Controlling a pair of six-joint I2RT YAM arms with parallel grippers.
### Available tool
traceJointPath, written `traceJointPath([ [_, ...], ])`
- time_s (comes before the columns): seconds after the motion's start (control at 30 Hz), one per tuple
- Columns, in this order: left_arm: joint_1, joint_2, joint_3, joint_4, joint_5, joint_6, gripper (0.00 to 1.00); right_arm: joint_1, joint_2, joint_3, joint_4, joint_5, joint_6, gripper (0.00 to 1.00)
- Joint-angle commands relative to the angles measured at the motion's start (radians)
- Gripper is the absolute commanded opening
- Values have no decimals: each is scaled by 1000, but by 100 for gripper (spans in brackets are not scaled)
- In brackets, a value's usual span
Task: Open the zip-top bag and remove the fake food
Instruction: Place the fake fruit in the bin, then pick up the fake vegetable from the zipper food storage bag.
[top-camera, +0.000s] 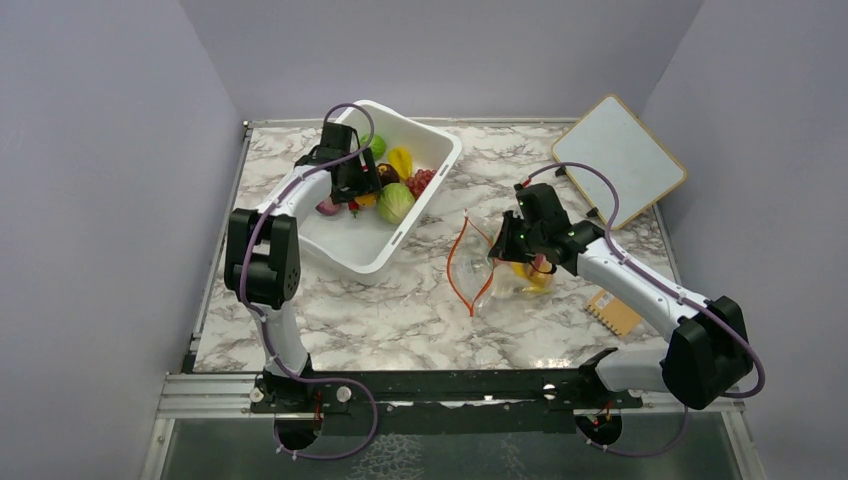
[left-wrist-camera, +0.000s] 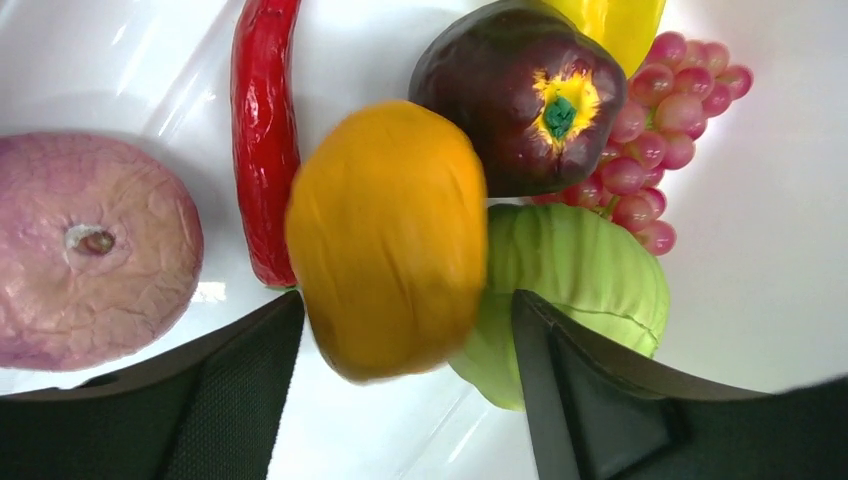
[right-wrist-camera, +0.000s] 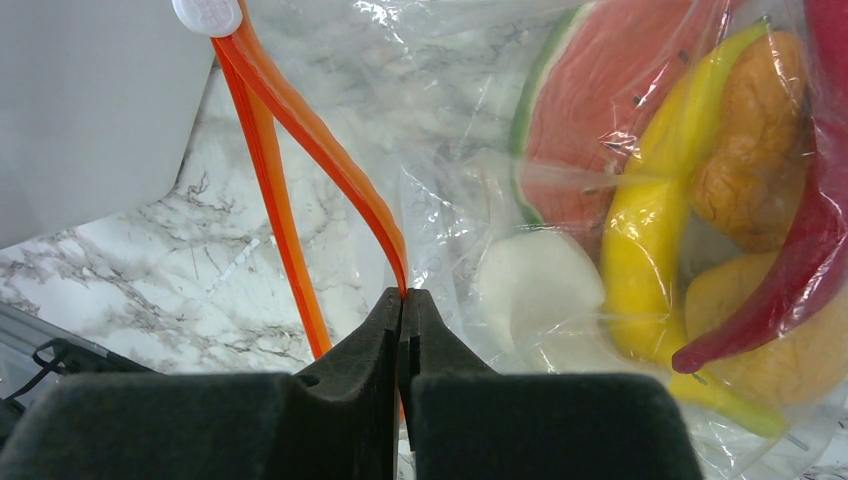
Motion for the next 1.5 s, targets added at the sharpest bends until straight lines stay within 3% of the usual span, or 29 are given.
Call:
traceJointPath([
  [0.0, 0, -57, -25, -50, -4, 35, 84, 6, -19, 16, -5, -10, 5, 1],
  [0.07, 0, -74, -24, -52, 10, 40, 90, 5, -16, 17, -3, -12, 3, 1],
  [0.33, 0, -198, -66, -39, 56, 15, 91, 6, -4, 19, 1, -23, 6, 1],
  [0.6, -28, -432, -268, 152, 297, -30, 90, 6, -11, 30, 13, -35, 17, 1],
  [0.77, -115, -533, -351, 200, 345, -46, 85, 6, -15, 28, 17, -45, 23, 1],
  [1.03, -288, -625, -449, 242, 298, -58, 81, 5, -43, 39, 15, -49, 30, 1],
  [1.47, -533, -570, -500, 382, 248, -142, 78, 6, -80, 48, -36, -74, 80, 1],
])
